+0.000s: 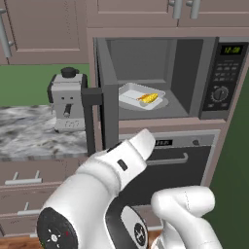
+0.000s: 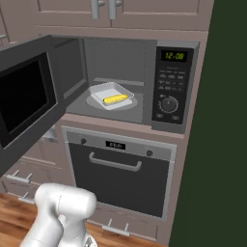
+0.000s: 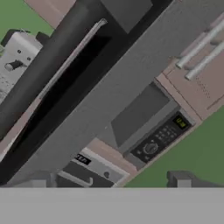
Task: Place the tupperware containing the shrimp and corn meal in the microwave. Close the microwave door and press the start button to reheat the meal.
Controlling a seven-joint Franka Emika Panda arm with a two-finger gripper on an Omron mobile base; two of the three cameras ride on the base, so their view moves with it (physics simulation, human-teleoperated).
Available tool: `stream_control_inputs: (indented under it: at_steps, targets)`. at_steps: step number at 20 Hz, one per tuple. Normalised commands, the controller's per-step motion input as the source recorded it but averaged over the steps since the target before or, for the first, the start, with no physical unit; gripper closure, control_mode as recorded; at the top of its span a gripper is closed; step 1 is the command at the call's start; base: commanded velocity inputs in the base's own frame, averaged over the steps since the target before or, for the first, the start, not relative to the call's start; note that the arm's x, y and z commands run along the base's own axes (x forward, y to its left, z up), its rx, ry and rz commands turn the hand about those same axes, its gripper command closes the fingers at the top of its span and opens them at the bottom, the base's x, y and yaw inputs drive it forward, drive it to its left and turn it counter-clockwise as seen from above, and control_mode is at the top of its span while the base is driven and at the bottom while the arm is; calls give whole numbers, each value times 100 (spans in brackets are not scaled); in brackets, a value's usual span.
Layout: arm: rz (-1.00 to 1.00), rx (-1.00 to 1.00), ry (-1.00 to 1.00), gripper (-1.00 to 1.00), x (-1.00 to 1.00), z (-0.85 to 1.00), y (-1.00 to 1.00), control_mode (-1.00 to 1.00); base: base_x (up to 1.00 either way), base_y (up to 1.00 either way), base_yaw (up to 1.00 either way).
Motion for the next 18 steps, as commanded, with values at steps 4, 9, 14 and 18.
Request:
stream_control_inputs:
  at_steps: [4,9,14,18]
  targets:
    - [-4,-24,7,-100,7,-24,78,-100,0,0,0]
    - [-6,-21,4,-100,23,-19,78,-100,0,0,0]
    - [-10,-17,5,-100,45,-8,64,-100,0,0,0]
    - [-16,-8,6,-100,71,-6,16,-100,0,0,0]
